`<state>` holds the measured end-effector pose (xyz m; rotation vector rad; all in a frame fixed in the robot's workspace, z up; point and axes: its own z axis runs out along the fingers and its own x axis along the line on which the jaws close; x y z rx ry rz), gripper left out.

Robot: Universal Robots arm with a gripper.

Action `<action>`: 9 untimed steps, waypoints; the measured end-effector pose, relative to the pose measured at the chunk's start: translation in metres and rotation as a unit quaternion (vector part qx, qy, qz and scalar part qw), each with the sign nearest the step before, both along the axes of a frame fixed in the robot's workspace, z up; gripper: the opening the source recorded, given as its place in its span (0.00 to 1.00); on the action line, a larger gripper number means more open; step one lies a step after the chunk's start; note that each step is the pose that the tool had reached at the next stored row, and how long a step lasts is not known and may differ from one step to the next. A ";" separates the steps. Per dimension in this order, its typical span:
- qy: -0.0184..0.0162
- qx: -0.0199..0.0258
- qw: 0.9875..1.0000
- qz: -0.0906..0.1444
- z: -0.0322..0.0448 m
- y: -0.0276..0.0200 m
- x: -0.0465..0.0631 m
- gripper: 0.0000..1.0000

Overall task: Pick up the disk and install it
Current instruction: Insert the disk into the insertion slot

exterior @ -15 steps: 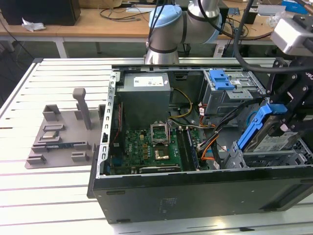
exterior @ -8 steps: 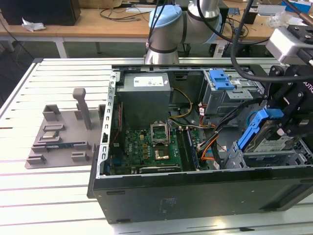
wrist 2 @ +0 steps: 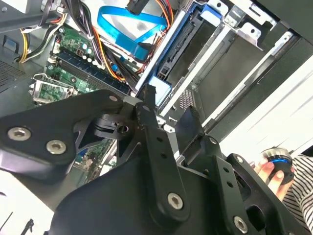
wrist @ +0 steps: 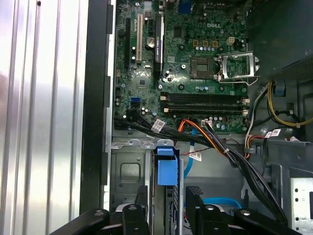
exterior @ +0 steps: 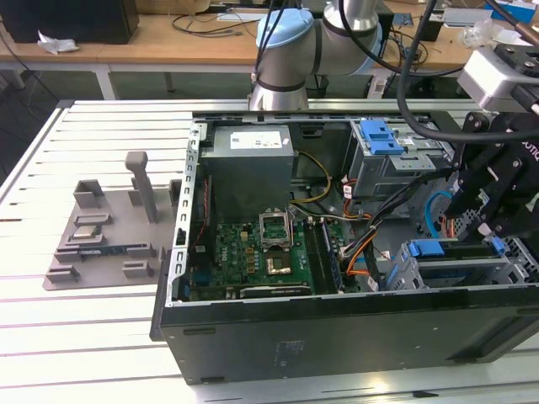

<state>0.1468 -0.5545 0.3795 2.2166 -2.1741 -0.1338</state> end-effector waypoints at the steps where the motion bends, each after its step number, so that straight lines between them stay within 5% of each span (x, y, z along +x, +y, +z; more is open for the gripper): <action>1: 0.000 0.000 1.000 0.000 -0.0001 0.0000 0.000 0.42; 6: 0.000 0.000 1.000 0.000 -0.0004 0.0000 0.000 0.12; 9: 0.000 0.000 1.000 0.000 -0.0006 0.0000 0.000 0.11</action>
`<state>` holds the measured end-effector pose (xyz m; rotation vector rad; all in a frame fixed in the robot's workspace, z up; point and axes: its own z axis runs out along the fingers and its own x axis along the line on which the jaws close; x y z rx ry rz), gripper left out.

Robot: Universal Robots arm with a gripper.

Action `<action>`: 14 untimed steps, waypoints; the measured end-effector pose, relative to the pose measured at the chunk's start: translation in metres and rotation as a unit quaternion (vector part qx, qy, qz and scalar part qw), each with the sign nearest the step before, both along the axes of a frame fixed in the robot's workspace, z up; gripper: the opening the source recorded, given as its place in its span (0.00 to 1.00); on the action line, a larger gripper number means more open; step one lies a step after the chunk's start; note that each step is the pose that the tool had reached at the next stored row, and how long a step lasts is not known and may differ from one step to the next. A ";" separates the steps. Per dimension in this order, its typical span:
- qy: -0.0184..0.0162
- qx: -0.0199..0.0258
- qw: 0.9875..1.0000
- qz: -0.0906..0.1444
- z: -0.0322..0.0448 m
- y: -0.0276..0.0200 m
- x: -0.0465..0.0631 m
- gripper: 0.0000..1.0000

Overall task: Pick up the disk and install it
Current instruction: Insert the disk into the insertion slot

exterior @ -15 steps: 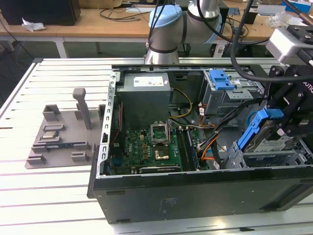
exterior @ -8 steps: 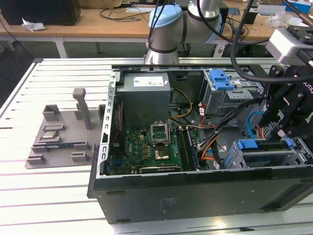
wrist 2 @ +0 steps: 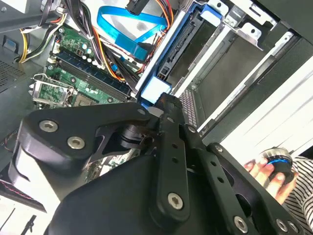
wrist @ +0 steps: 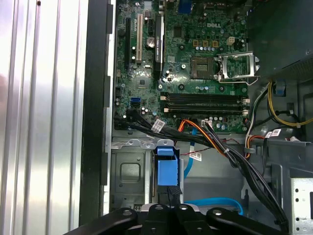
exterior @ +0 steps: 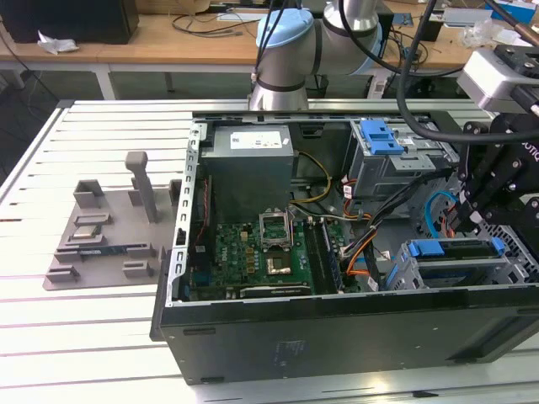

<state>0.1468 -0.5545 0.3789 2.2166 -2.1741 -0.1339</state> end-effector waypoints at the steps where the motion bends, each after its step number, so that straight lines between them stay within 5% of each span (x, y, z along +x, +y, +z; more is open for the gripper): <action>1: 0.000 0.000 1.000 0.000 -0.0001 0.0000 0.000 0.11; 8: 0.000 -0.002 1.000 0.000 -0.0002 0.0034 0.003 0.11; 14: 0.000 -0.003 1.000 0.001 -0.0002 0.0068 0.027 0.11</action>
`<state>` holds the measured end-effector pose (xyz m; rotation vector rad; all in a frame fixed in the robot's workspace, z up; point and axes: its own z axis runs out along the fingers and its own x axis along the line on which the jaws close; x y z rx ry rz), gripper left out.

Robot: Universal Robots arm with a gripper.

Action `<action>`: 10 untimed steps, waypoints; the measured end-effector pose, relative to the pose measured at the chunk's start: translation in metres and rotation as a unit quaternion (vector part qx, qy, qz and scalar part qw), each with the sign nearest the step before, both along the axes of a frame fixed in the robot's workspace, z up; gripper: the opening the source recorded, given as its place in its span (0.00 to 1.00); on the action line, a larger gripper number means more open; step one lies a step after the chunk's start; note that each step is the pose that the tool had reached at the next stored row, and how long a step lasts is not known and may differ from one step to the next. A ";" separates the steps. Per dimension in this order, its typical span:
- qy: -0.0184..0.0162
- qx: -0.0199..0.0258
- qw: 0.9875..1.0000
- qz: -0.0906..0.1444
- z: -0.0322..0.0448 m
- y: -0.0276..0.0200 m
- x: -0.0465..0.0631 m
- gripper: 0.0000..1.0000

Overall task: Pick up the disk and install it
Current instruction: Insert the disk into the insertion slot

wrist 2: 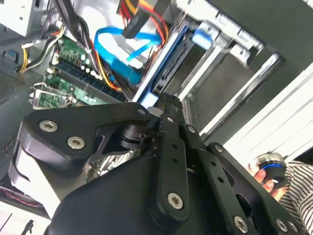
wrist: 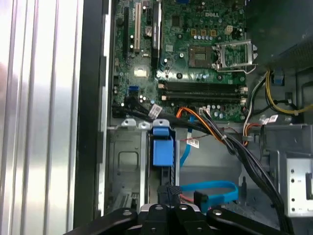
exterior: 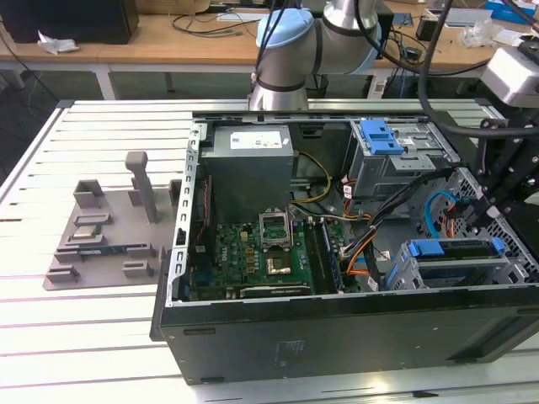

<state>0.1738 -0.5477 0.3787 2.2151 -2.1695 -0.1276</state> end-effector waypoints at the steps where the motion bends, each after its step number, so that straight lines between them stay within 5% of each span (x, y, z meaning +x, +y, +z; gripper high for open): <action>1: 0.000 0.000 1.000 0.000 -0.0001 0.0001 0.004 0.11; 7: 0.001 -0.002 1.000 0.000 -0.0036 0.0006 0.030 0.11; 10: 0.001 -0.003 1.000 0.000 -0.0041 0.0006 0.033 0.11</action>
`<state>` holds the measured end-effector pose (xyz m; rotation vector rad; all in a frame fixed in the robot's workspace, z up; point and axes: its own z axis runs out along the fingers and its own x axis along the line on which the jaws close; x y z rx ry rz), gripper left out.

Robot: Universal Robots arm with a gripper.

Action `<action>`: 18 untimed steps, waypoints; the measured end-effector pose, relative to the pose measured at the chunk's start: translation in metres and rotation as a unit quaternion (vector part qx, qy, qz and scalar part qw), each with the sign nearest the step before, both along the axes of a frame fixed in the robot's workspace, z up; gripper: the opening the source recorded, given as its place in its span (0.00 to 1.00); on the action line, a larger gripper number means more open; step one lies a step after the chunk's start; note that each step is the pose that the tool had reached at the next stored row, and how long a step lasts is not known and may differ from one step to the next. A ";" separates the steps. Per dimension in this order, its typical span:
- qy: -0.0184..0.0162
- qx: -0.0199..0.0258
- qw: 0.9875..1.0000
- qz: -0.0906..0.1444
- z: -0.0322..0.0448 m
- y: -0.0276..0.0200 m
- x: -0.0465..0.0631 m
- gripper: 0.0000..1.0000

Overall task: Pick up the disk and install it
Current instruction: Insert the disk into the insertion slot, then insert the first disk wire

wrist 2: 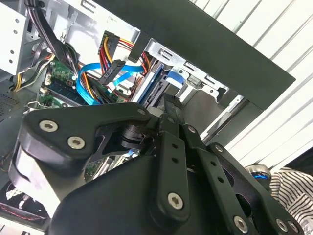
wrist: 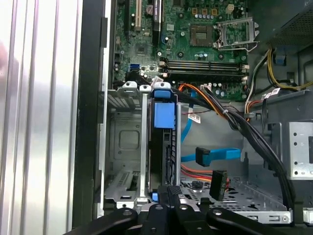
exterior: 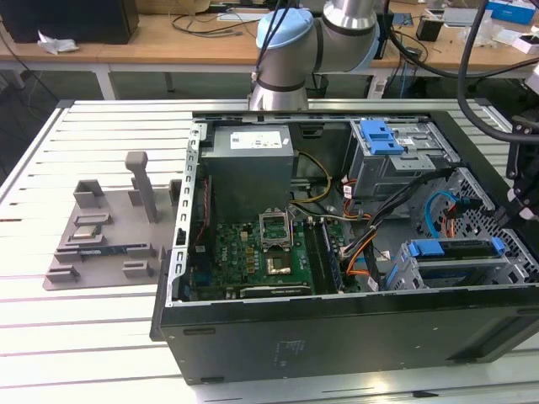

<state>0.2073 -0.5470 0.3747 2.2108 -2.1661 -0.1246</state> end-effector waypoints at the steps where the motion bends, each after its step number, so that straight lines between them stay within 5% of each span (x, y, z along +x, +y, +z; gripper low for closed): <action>1: 0.000 0.000 1.000 0.000 0.0000 -0.0001 0.000 0.11; 14: 0.000 0.000 1.000 0.000 0.0000 -0.0001 0.000 0.11; 18: 0.000 0.000 1.000 0.000 0.0000 -0.0001 0.000 0.29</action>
